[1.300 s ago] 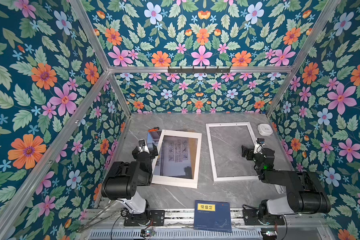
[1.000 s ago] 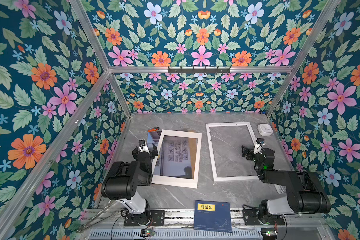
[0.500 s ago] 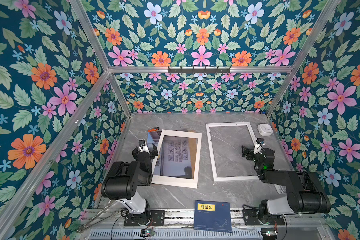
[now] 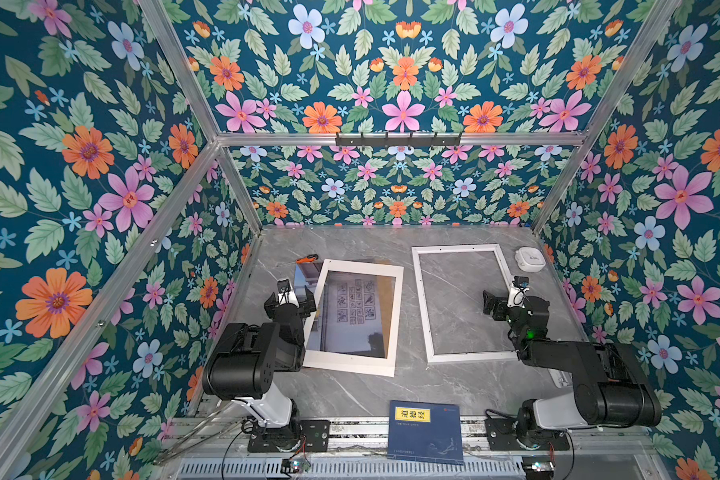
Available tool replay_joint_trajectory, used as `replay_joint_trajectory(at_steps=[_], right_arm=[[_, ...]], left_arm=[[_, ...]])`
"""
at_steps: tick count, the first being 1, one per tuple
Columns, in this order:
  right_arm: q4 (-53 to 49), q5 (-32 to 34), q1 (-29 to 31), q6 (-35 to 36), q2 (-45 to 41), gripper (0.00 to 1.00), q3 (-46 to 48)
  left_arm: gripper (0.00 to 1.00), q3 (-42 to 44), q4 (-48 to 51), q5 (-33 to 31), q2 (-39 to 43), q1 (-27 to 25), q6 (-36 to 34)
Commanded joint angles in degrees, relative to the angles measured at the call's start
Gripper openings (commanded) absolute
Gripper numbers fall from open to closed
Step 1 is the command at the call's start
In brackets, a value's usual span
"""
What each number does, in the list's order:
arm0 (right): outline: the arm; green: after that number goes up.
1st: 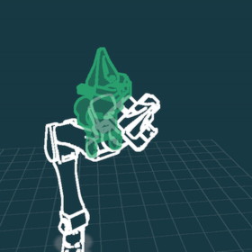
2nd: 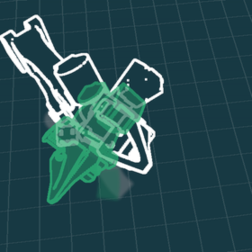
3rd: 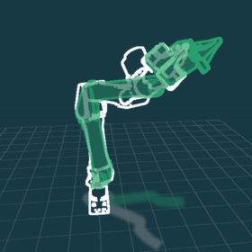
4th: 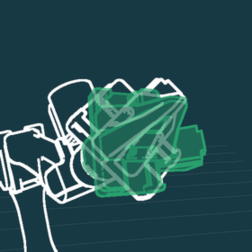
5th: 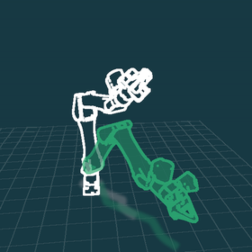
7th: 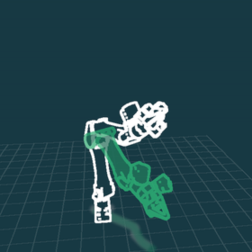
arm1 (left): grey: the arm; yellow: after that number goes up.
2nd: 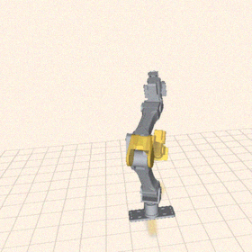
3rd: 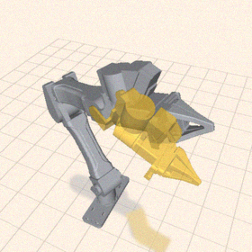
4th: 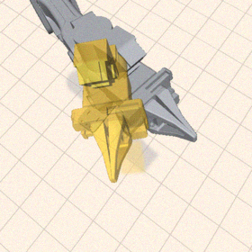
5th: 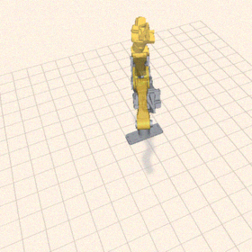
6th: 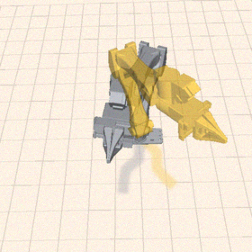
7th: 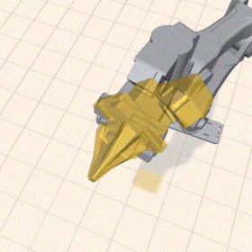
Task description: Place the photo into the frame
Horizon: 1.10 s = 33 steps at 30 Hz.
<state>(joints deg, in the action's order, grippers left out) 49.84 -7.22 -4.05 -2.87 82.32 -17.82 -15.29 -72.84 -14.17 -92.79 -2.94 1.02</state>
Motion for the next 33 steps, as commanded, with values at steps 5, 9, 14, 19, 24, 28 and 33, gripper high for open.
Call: replay_joint_trajectory(at_steps=[5, 9, 14, 19, 24, 28, 33], right_arm=[[-19.88, 15.56, 4.19, -1.08, -6.83, 0.99, -7.91], [-31.54, 19.17, 5.62, -5.87, -11.20, 0.99, -13.05], [-51.46, 17.65, 7.25, -16.65, -15.15, 0.99, -21.38], [-67.95, 1.07, 7.55, -23.36, -15.45, 0.99, -29.74], [-75.89, -14.60, 11.26, -26.23, -16.03, 0.99, -32.56], [-78.41, -18.31, 17.95, -28.86, -17.34, 0.99, -33.00], [-76.98, -17.79, 31.01, -35.61, -15.87, 0.99, -32.74]], left_arm=[[1.00, 1.79, 0.53, -7.86, 7.09, -2.88, -1.26], [1.00, -0.19, 11.52, -11.60, 16.64, -5.06, -1.24], [1.00, -9.50, 38.10, -6.30, 22.97, -5.15, 6.70], [0.98, -20.80, 64.39, 3.49, 23.92, -5.15, 16.05], [0.97, -26.61, 77.38, 16.97, 22.12, -5.21, 19.27], [0.97, -28.59, 84.87, 24.21, 21.17, -5.38, 19.70], [0.98, -29.05, 90.92, 30.46, 20.13, -6.84, 19.76]])
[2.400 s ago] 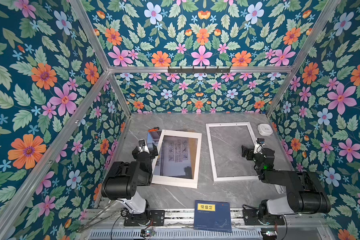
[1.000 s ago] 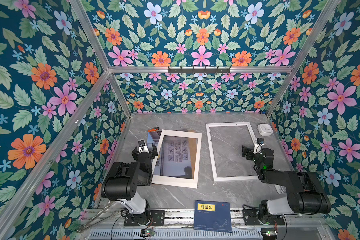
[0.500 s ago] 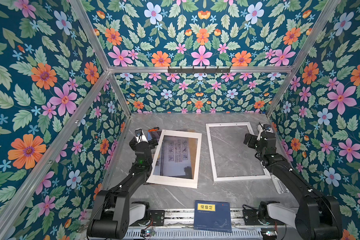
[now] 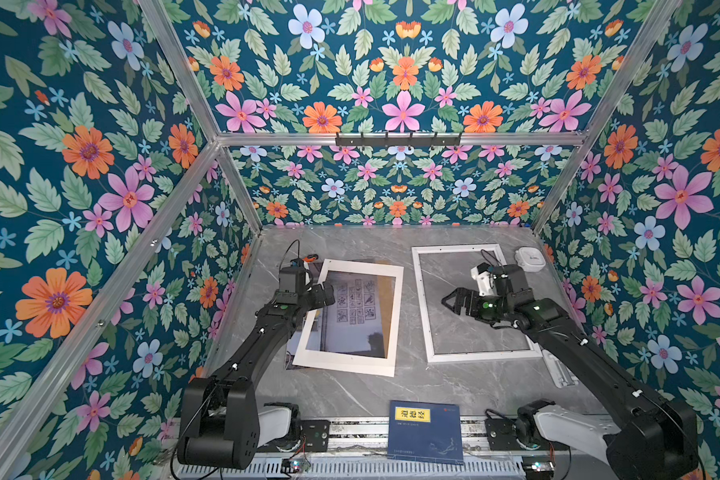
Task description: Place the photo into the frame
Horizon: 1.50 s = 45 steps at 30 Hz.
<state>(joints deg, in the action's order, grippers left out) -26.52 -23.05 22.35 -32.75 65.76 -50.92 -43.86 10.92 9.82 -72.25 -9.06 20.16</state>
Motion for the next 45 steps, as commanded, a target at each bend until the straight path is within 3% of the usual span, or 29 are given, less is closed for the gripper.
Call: replay_joint_trajectory(at_steps=[1, 6, 9, 20, 27, 35, 45], right_arm=[[1.01, -1.83, 7.02, -7.45, 1.14, 0.99, 1.07], [5.73, 0.27, 17.59, -13.25, 6.39, 0.99, 1.42], [5.81, 1.42, 20.27, -14.45, 9.77, 0.98, 1.09], [10.00, -0.27, 22.44, -19.72, 16.33, 0.83, 3.69], [8.11, 4.26, 25.75, -21.19, 21.36, 0.79, 1.52], [9.85, 7.85, 26.74, -24.31, 23.52, 0.73, 2.75], [22.08, 2.81, 26.78, -28.33, 27.46, 0.70, 5.71]], left_arm=[[0.98, -0.57, 8.33, 7.03, -0.61, -1.18, 0.74], [0.98, -0.32, 10.58, 9.94, -1.80, -5.18, 3.78], [0.98, 0.63, 10.00, 9.13, -1.91, -8.26, 5.50], [0.98, 4.68, 10.15, 8.48, -2.45, -11.73, 10.71], [0.98, 1.85, 17.64, 3.13, -6.68, -11.84, 7.32], [0.98, 1.72, 18.18, 3.09, -9.14, -11.77, 7.21], [0.98, 3.28, 17.91, 2.92, -11.01, -11.77, 7.61]])
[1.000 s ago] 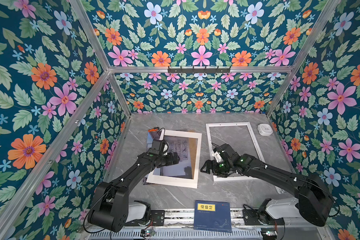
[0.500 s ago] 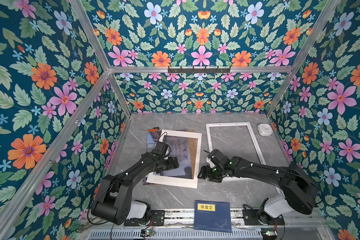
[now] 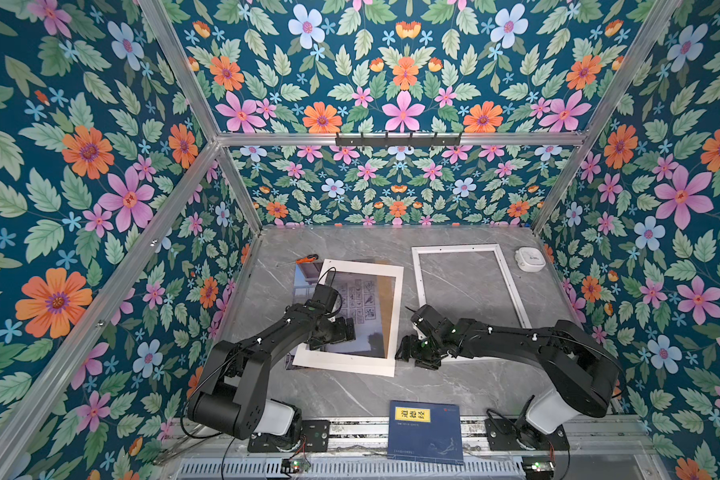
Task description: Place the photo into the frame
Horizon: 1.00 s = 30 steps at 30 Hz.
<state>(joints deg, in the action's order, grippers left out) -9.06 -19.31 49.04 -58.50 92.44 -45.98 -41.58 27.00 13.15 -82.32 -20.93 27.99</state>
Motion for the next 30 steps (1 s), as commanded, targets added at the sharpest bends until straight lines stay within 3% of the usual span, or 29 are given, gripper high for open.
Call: replay_joint_trajectory(at_steps=[1, 10, 19, 30], right_arm=[[5.40, -1.05, 0.09, -3.00, 1.00, 0.70, 1.09], [14.86, -3.01, -0.97, -6.48, -1.04, 0.65, 5.89], [24.90, -4.34, -1.93, -6.59, -6.00, 0.53, 10.10], [27.32, -6.17, -2.30, -8.58, -2.13, 0.44, 9.33]], left_arm=[[0.98, 1.07, 1.90, -0.56, -1.00, 0.06, -0.22], [0.98, 1.77, 1.25, 0.03, -1.17, 0.06, 0.40], [0.98, 1.88, 1.21, 0.30, -1.26, 0.01, 0.58], [0.98, 1.60, 1.21, 0.65, -0.81, -0.13, 0.93]])
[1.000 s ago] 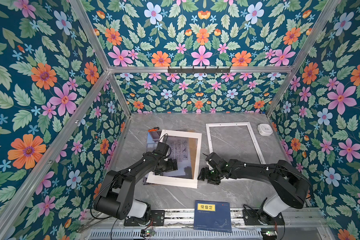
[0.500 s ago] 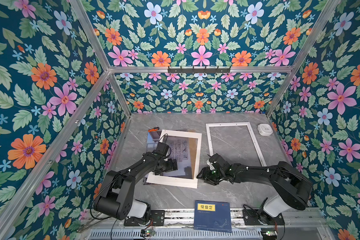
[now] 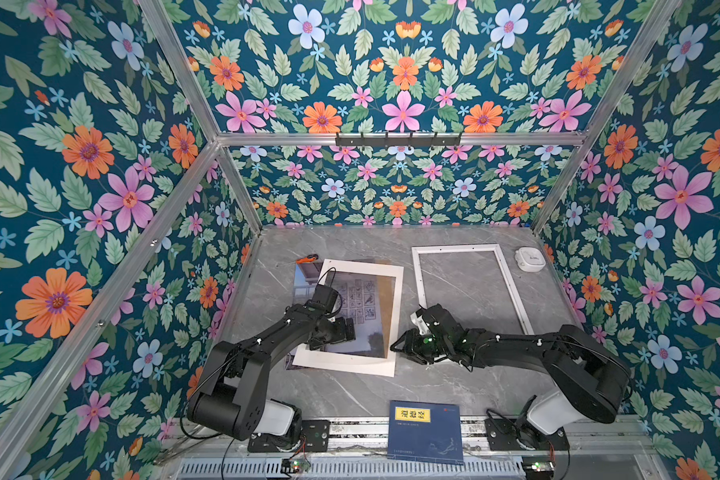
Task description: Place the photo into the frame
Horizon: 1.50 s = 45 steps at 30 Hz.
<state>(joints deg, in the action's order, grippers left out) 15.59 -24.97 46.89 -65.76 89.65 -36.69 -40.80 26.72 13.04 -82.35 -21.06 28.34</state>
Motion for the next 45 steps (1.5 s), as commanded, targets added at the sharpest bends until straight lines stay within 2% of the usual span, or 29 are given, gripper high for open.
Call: replay_joint_trajectory(at_steps=[1, 4, 13, 16, 23, 25, 30, 33, 37, 45], right_arm=[[3.06, -0.52, -0.29, -1.54, 0.87, 0.42, 0.04], [3.22, -0.55, -0.39, -1.76, 1.14, 0.35, -0.05], [-1.70, 0.44, -1.14, 1.19, -0.59, 0.00, -1.73], [-7.01, 1.24, -1.43, 4.45, -2.26, 0.00, -3.92], [-28.24, 6.06, -2.00, 17.08, -10.40, 0.00, -12.68], [-32.05, 4.93, -3.39, 18.89, -13.05, 0.00, -13.08], [-40.30, -0.80, -9.80, 22.05, -19.44, 0.00, -11.79], [-46.10, -2.12, -13.73, 24.69, -23.64, 0.00, -10.85], [-52.72, -5.61, -21.89, 27.49, -28.11, 0.00, -9.09], [-62.63, -5.34, -36.36, 34.89, -31.87, 0.00, -7.52]], left_arm=[[0.98, 0.84, 1.49, 0.74, -0.79, 0.05, 0.58], [0.98, 0.70, 1.58, 0.74, -0.71, 0.03, 0.58], [0.98, -1.44, 2.45, 0.45, 0.45, 0.04, 0.58], [0.98, -2.84, 2.56, -0.25, 1.60, 0.01, 1.25], [0.98, -8.73, 4.03, -1.78, 3.75, 0.05, 2.41], [0.98, -10.71, 4.42, -1.71, 3.86, -0.03, 2.49], [0.96, -14.19, 3.02, -0.50, 2.79, -0.19, 3.16], [0.95, -14.66, -0.82, 2.33, 1.22, -0.89, 4.75], [0.93, -14.88, -7.54, 5.65, -1.61, -2.77, 7.69], [0.89, -15.66, -15.88, 8.17, -8.13, -6.20, 11.13]])
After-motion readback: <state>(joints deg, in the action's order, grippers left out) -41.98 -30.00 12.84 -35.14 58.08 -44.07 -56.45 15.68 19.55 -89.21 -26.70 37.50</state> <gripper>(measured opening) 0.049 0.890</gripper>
